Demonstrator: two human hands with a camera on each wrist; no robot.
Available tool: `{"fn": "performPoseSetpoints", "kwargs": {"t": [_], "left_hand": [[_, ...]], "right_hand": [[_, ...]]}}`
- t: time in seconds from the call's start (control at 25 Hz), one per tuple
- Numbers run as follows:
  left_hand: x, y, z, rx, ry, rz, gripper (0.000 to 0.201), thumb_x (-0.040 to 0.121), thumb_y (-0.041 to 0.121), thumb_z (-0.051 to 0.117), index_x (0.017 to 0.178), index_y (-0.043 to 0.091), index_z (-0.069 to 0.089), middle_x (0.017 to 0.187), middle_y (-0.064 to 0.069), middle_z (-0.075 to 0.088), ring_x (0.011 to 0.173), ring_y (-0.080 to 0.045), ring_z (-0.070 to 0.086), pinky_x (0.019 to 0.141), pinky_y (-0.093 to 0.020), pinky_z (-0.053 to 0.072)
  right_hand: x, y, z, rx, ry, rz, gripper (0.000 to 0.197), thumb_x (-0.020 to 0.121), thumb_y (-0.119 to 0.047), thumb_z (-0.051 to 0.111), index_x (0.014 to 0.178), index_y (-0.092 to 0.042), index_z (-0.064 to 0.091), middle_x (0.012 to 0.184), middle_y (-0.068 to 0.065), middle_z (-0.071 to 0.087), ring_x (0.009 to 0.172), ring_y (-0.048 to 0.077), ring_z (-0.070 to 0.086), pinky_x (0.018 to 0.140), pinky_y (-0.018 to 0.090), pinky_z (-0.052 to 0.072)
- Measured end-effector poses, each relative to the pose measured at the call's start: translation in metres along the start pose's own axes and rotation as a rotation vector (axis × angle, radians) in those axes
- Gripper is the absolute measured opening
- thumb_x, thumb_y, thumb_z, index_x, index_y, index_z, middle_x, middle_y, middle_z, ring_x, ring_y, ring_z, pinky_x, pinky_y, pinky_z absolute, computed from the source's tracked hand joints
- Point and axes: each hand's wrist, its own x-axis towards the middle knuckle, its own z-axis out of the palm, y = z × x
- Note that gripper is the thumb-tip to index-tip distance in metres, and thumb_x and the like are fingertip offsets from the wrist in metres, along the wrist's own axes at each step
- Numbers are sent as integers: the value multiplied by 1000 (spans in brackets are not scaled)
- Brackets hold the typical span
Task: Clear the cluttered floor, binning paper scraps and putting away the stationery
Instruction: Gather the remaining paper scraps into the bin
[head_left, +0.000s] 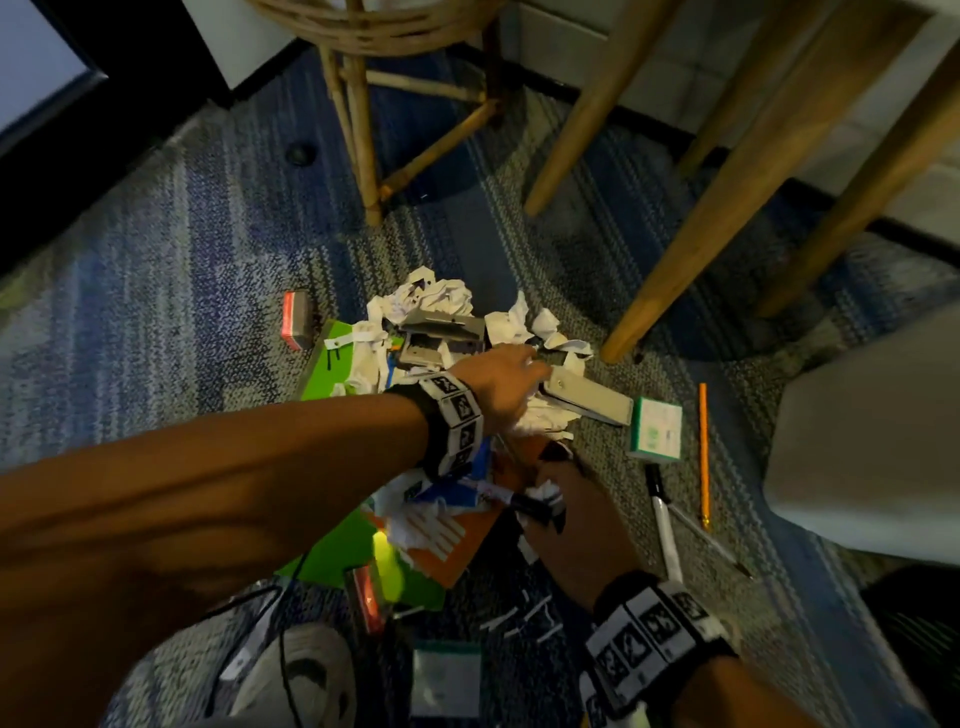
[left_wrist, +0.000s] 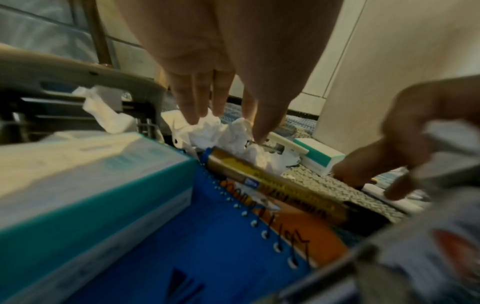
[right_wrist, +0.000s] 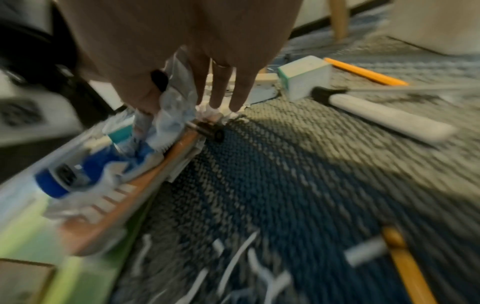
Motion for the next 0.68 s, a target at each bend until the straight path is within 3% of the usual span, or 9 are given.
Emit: {"fn": "performPoseSetpoints", "kwargs": {"t": [0.08,0.16,0.24,0.28,0.36,0.4,0.48,0.6,0.68], "left_hand": [[11,3,-1,-6,-98,-90,44,87,20,59,124,15,38,128,-19,43,114,-39,45,90,-46,41],[17,0,0,-26,-121,-149,48,86,17,60,128,15,37,121,-18,49,106,-36,51,84,-43,43],[18,-4,3,-44,-89,-178,33,86,13,59,116,14,45,113,-15,56,98,-30,54,76,-37,42],[17,-7,3,-53,-60,-192,26,85,13,59,107,17,47,110,-12,59,97,-29,55,73,-35,41],[13,-10,-2,-59,7,-201,20,84,16,58,100,20,49,107,-10,60,98,-30,57,72,-33,41],[10,-10,-5,-56,37,-200,21,83,18,58,103,21,51,109,-9,61,100,-31,57,73,-34,42],[5,-12,-14,-21,68,-193,29,83,20,54,112,20,57,112,-10,62,101,-32,56,78,-37,47],[-1,-18,-21,20,118,-151,25,84,19,45,97,14,66,101,-13,65,95,-33,58,78,-38,48],[-4,-19,-26,128,164,-154,32,88,23,37,87,10,66,92,-12,65,89,-32,60,71,-35,44]], "right_hand": [[-19,2,-2,80,-51,35,61,81,-51,67,132,-42,35,130,-15,49,115,12,50,95,36,44],[-33,-8,-13,204,0,81,77,76,-63,65,141,-41,30,130,-28,39,116,0,42,96,26,40],[-33,-21,-27,355,246,31,49,84,-66,51,123,-36,49,103,-29,56,94,-4,56,76,12,44],[-27,-25,-34,391,404,-2,34,90,-62,45,107,-33,55,86,-20,60,78,-3,58,64,9,41],[1,-24,-41,345,573,33,17,97,-40,46,90,-28,56,76,-5,60,70,8,58,58,20,40],[18,-20,-42,276,543,105,10,97,-28,49,90,-29,57,80,-3,62,76,14,60,62,23,40],[56,-9,-34,76,361,268,17,92,-15,51,103,-24,61,100,3,64,94,23,61,73,23,40],[94,-8,-19,27,237,353,45,86,-40,60,123,-15,53,121,7,54,113,27,54,90,32,43],[102,-8,-8,-57,221,332,56,82,-50,63,124,-16,50,123,7,47,111,29,53,88,34,44]]}}
